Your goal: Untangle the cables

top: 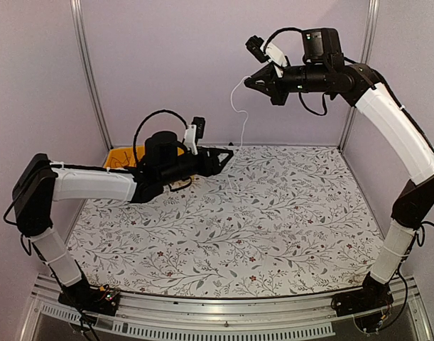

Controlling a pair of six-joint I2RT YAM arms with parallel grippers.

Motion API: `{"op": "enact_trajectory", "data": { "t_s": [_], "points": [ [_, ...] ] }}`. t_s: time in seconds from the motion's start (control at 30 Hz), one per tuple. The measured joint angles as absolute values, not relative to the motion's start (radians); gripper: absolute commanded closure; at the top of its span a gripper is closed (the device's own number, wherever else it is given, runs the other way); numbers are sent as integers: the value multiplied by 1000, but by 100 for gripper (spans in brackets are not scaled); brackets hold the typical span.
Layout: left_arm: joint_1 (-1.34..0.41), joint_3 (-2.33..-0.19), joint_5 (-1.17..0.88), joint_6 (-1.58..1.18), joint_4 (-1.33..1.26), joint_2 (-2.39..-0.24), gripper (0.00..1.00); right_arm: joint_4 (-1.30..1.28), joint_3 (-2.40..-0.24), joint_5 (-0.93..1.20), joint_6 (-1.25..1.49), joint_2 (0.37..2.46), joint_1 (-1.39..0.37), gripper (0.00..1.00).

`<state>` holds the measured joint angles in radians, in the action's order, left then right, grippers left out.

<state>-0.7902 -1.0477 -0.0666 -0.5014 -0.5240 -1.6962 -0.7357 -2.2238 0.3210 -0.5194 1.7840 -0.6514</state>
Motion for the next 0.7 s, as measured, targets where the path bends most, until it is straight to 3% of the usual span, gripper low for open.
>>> {"op": "enact_trajectory", "data": {
  "t_s": [0.23,0.47,0.63,0.7],
  "points": [
    [-803,-1155,-224,-482,-542,-1765,38,-736,-2224,324,-519,1789,-652,100],
    [-804,-1236,-297,-464,-503,-1870,65,-736,-2224,324,-517,1789,-652,100],
    [-804,-1267,-343,-456,-499,-1906,97,-736,-2224,324,-516,1789,-652,100],
    [-804,-1268,-355,-453,-503,-1908,100,-736,-2224,324,-516,1789,-652,100]
  ]
}}
